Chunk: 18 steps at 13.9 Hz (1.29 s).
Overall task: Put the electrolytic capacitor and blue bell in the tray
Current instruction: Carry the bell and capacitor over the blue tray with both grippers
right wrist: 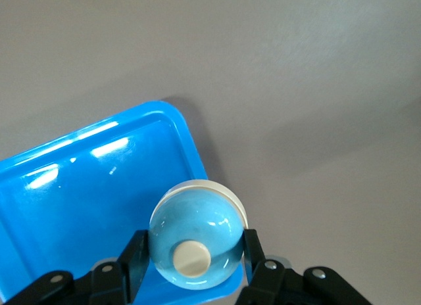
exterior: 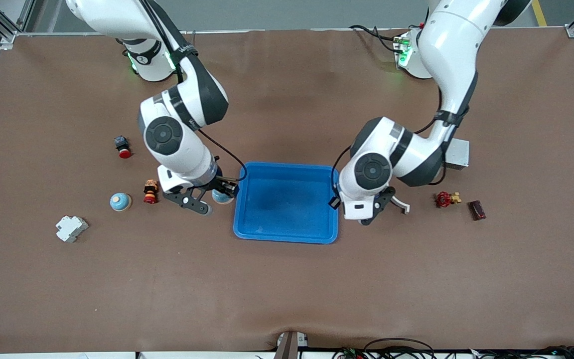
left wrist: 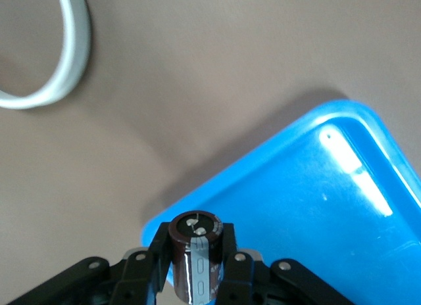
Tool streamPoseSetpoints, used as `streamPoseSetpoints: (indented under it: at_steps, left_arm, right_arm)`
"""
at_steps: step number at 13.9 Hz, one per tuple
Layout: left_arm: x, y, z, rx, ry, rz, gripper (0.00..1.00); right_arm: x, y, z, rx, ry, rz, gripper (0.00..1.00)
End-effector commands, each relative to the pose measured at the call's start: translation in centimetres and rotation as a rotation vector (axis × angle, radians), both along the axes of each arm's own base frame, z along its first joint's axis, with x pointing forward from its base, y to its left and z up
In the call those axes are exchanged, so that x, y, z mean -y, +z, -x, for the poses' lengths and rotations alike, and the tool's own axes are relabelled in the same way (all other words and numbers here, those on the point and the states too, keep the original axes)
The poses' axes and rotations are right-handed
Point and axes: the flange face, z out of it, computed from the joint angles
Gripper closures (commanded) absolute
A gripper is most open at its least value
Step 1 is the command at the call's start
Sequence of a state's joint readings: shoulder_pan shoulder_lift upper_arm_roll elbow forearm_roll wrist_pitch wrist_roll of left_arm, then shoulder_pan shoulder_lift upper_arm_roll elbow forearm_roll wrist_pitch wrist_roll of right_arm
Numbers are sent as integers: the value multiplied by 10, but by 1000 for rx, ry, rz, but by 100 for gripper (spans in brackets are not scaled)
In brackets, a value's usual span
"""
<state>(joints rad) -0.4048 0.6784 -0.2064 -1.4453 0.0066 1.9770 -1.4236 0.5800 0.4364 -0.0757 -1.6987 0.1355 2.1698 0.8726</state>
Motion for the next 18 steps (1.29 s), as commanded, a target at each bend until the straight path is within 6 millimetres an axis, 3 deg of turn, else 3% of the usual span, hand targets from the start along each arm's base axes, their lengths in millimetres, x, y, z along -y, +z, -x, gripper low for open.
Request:
streamPoseSetpoints:
  at_steps: [1,6,9,18]
  left_arm:
    - [22,-9,4,21,28,17,96]
    - [27,-37,10,-10,29,2,96]
    - [43,-60,24,-28,3,-7,96]
    - [45,-91,32,-61,-11,-36,93]
  right_arm:
    - [-12,-12,19,19,-53,-5,100]
    - [-44,-49,31,27,-84,-3,100]
    - [-60,-68,40,32,-95,-3,100]
    - [-83,-131,53,38,-121,4,100]
